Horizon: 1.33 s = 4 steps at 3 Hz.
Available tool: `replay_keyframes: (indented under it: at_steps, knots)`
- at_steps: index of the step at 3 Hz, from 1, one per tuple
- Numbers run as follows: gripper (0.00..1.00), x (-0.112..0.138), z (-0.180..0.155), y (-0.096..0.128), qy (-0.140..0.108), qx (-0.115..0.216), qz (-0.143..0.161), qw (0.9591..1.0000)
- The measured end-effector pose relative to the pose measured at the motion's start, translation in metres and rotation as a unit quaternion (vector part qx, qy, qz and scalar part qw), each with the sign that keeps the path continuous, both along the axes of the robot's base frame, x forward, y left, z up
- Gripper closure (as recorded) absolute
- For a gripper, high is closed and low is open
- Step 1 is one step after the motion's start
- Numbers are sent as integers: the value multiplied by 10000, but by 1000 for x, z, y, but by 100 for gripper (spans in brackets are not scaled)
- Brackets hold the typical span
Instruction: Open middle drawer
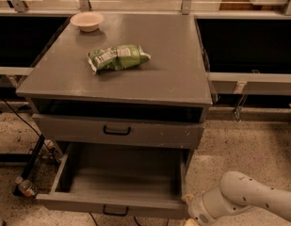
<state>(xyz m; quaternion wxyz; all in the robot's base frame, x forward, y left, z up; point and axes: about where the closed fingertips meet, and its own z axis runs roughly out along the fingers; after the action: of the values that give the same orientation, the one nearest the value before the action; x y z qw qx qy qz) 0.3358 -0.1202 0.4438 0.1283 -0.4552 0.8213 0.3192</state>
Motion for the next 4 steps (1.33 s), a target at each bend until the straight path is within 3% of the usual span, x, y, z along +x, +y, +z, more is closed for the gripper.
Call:
replay_keyframes:
  at_steps: [1, 2, 3, 4]
  knots:
    - [0, -4, 2, 6, 26, 24, 113, 9999]
    - [0, -16, 11, 24, 38, 113, 438, 9990]
    - [0, -16, 11, 24, 38, 113, 438, 9990]
    - [0, -31, 8, 18, 213, 130, 555, 9981]
